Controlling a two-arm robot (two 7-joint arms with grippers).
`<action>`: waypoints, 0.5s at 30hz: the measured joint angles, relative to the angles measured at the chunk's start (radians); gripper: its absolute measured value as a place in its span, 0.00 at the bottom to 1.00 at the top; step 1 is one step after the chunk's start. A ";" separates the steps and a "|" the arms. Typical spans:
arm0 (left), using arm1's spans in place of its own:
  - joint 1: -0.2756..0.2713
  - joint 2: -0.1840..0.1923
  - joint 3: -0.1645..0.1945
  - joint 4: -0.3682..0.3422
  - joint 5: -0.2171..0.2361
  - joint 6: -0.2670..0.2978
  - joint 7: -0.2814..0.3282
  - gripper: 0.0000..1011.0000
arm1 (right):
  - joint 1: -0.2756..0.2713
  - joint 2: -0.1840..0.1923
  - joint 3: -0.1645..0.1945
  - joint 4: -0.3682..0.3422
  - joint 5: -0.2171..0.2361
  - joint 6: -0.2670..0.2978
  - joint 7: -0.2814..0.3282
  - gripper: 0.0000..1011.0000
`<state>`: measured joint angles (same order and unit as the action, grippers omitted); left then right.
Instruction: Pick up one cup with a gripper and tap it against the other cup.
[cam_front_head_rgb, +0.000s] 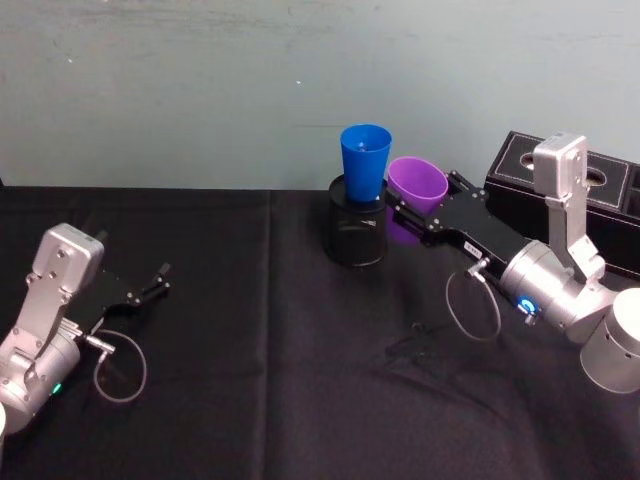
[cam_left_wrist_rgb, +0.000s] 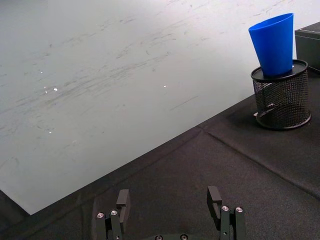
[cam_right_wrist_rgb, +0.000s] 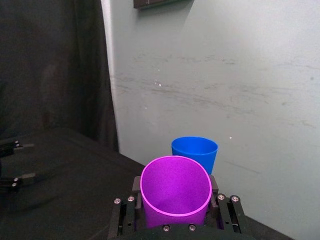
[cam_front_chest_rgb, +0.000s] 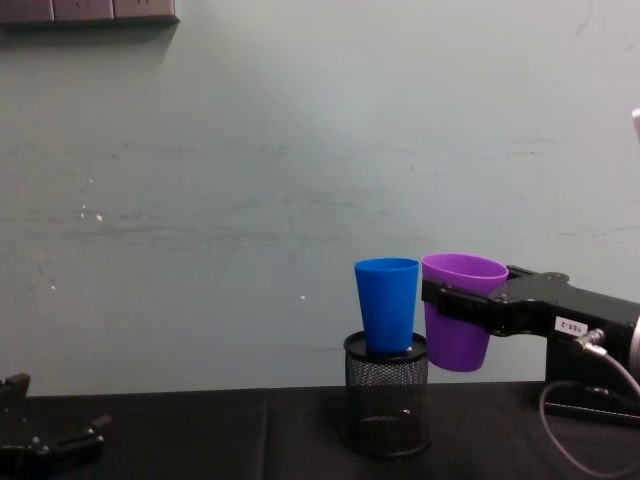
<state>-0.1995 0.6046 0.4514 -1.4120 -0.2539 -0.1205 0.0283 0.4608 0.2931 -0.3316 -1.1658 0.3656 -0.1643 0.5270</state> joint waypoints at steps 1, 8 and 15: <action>0.000 0.000 0.000 0.000 0.000 0.000 0.000 1.00 | -0.004 0.002 0.000 -0.005 0.002 0.001 0.000 0.72; 0.000 0.000 0.000 0.000 0.000 0.000 0.000 1.00 | -0.050 0.020 0.000 -0.055 0.028 0.019 0.002 0.72; 0.000 0.000 0.000 0.000 0.000 0.000 0.000 1.00 | -0.088 0.035 -0.001 -0.082 0.050 0.030 0.002 0.72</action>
<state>-0.1995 0.6047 0.4514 -1.4120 -0.2539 -0.1205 0.0283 0.3731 0.3280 -0.3325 -1.2477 0.4157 -0.1347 0.5289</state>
